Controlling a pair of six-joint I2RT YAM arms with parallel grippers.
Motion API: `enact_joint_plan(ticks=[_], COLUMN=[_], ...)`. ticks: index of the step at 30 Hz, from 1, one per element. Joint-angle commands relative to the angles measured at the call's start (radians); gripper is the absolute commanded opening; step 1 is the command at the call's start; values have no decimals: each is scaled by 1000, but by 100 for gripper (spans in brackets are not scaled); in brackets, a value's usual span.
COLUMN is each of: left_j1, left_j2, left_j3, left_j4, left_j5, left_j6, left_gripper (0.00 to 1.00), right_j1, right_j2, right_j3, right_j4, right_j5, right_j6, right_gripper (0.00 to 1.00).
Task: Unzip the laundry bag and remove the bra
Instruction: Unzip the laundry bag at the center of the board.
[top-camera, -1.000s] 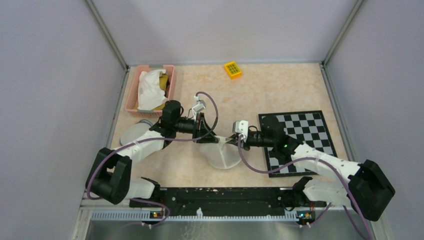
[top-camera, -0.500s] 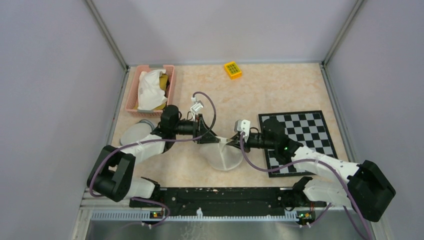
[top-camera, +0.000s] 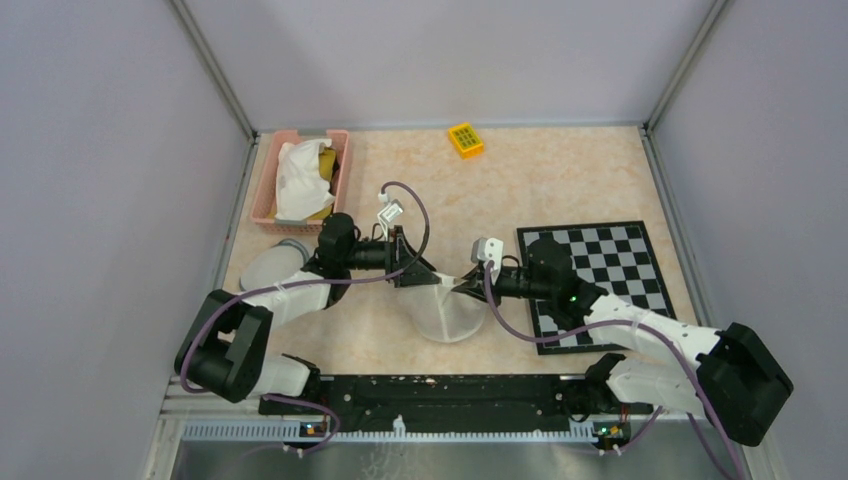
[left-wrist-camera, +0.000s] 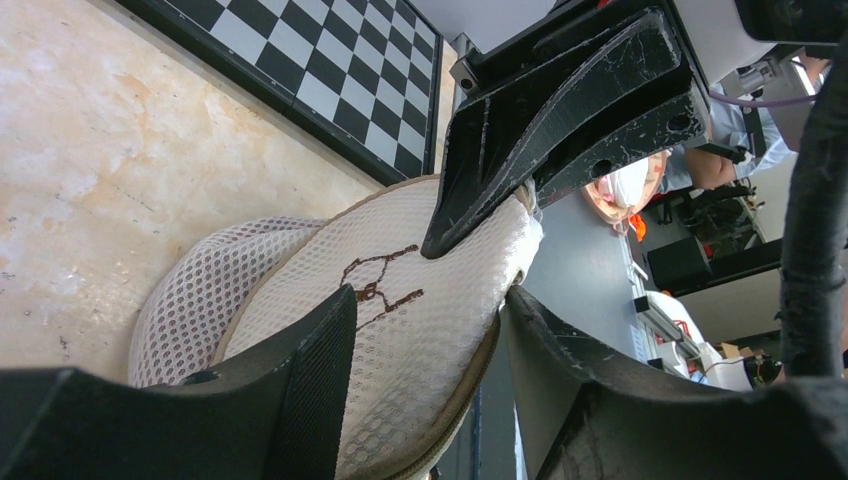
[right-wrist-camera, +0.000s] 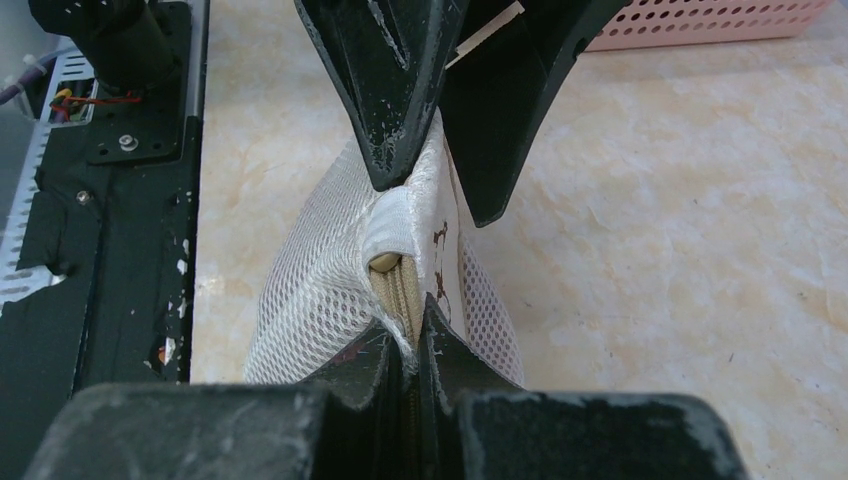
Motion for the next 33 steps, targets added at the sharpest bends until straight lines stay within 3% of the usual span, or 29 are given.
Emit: enact_joint_plan(ticks=[1,20,33], left_j1=[7,-46,-82], left_j2=[5,51,66], left_j3=[11,-11,-7], left_j4=[-10,258,353], left_j5=[-38,1,-7], left_j6=[35,-157,-255], left_gripper=[64,64,63], right_j1=[13,45,49], right_j2=[-18,35,59], right_j3=[19,59,67], right_j4=[69,123,126], right_j5=[-15,5,33], right_j6=[49,130,150], right_gripper=[0,0,0])
